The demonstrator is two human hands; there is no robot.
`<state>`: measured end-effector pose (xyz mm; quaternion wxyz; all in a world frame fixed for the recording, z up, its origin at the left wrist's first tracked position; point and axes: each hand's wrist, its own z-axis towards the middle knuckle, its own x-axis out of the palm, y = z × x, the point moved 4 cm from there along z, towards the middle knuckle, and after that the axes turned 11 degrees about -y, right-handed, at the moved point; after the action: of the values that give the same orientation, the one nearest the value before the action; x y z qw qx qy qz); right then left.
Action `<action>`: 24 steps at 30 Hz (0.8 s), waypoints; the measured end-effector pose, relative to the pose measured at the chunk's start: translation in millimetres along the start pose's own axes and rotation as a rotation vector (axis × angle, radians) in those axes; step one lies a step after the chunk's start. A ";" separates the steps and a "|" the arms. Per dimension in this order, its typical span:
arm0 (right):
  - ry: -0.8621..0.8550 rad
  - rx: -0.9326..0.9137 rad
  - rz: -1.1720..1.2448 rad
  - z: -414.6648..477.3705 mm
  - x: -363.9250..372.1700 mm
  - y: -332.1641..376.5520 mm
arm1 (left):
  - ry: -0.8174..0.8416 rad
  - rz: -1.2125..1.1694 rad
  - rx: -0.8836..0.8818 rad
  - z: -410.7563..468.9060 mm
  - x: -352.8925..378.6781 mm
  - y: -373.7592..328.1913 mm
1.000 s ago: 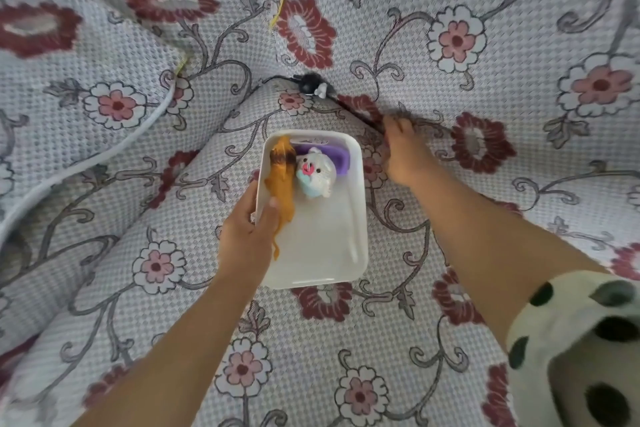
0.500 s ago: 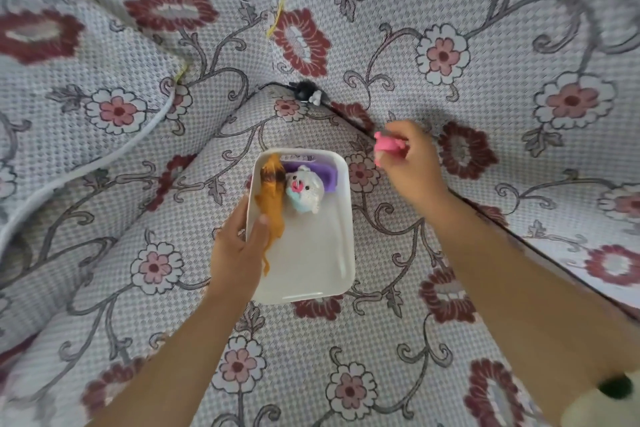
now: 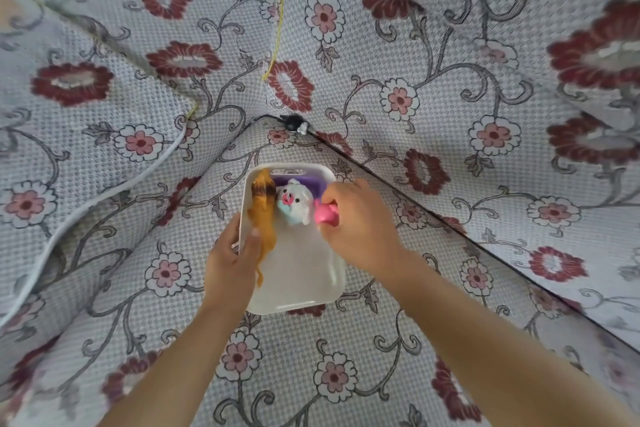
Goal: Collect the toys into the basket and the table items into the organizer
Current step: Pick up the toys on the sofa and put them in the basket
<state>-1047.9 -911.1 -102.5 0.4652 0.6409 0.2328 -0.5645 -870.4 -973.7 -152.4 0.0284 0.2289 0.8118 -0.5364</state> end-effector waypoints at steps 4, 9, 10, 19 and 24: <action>-0.010 0.044 0.037 0.4 -3.7 8.7 | 0.016 0.002 0.009 -5.1 -4.8 -4.5; -0.030 0.121 0.076 1.0 -6.8 13.9 | 0.025 0.010 0.011 -4.3 -9.1 -7.0; -0.018 0.117 0.062 2.0 -6.8 15.0 | 0.031 0.014 0.014 -2.2 -10.2 -6.4; 0.060 0.083 -0.226 11.1 13.6 37.7 | 0.107 0.013 -0.004 29.8 -30.1 3.9; 0.141 -0.009 -0.306 15.9 32.9 53.3 | 0.170 0.032 0.023 55.4 -47.6 2.9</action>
<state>-1003.7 -956.8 -114.6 0.3591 0.6340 0.3622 -0.5813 -837.8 -1038.0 -164.4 -0.0348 0.2871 0.8012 -0.5239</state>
